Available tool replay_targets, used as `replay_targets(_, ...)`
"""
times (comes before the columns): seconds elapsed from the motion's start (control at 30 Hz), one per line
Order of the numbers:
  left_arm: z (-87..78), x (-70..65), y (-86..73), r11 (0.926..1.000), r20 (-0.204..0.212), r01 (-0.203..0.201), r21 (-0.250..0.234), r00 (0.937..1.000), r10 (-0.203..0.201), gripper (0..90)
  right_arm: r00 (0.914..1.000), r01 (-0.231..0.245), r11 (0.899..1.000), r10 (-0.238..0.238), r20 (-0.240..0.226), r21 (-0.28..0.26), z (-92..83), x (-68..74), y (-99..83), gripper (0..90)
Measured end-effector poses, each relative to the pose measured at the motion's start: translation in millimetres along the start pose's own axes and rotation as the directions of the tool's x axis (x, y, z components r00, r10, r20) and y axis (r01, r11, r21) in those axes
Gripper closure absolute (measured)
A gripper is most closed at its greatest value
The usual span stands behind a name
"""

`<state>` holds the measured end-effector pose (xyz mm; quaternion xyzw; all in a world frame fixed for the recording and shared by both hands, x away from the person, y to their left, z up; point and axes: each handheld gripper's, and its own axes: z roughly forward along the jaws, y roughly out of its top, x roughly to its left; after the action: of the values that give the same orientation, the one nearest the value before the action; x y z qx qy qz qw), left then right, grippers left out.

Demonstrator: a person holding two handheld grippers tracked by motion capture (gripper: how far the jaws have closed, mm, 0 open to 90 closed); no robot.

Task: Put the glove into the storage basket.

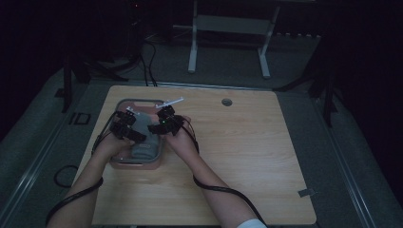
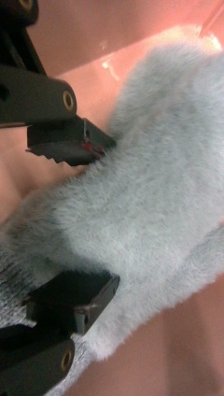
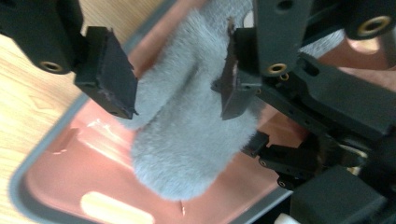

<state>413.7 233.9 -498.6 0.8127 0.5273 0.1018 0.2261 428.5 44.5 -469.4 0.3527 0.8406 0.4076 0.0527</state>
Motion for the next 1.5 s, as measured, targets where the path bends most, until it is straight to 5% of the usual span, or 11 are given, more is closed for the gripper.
replay_targets(0.2,-15.2,-0.2,-5.9,0.9972,0.000,0.001,-0.074,1.0000,-0.001,18.6,0.9994,0.007,1.000,-0.008,-0.033,-0.007,-17.4,-9.8,-3.8,31.6)
replay_targets(0.4,-23.8,-7.1,-20.2,0.9889,-0.047,-0.061,-0.135,0.9974,0.055,12.4,0.9970,0.044,0.999,-0.044,-0.064,-0.011,-33.9,-15.9,-11.0,17.4)
replay_targets(0.53,-30.2,-6.9,-26.5,0.9834,-0.039,-0.054,-0.173,0.9981,0.048,7.4,0.9957,0.076,0.997,-0.076,-0.053,0.003,-39.4,-20.3,-16.0,15.1)
replay_targets(0.7,-48.3,-9.9,-35.4,0.9569,-0.033,-0.013,-0.290,0.9994,0.004,5.2,0.9951,0.088,0.996,-0.088,-0.045,-0.007,-53.1,-28.1,-24.2,14.2)
replay_targets(0.73,-48.3,-9.9,-35.4,0.9569,-0.033,-0.013,-0.290,0.9994,0.004,4.8,0.9951,0.088,0.996,-0.088,-0.045,-0.007,-53.1,-28.1,-24.2,14.2)
replay_targets(0.93,-58.3,-24.2,-39.0,0.9314,-0.001,-0.019,-0.364,0.9998,0.020,4.8,0.9944,0.095,0.995,-0.097,-0.042,-0.036,-70.1,-35.6,-33.6,14.4)
replay_targets(1.07,-60.0,-37.3,-38.4,0.9218,0.010,-0.047,-0.385,0.9984,0.055,4.8,0.9929,0.109,0.993,-0.111,-0.043,-0.044,-77.3,-37.9,-38.7,14.3)
replay_targets(1.17,-59.4,-59.8,-34.5,0.9081,0.043,-0.093,-0.408,0.9918,0.121,4.8,0.9900,0.137,0.990,-0.138,-0.029,-0.041,-88.9,-42.5,-49.6,14.3)
replay_targets(1.4,-52.6,-82.2,-30.2,0.8984,0.069,-0.138,-0.417,0.9808,0.182,4.7,0.9899,0.140,0.989,-0.141,-0.016,-0.047,-105.0,-56.5,-66.7,14.3)
replay_targets(1.5,-49.2,-98.1,-30.6,0.8807,0.107,-0.152,-0.449,0.9691,0.222,4.1,0.9879,0.151,0.987,-0.152,-0.029,-0.054,-112.1,-63.3,-76.5,14.3)
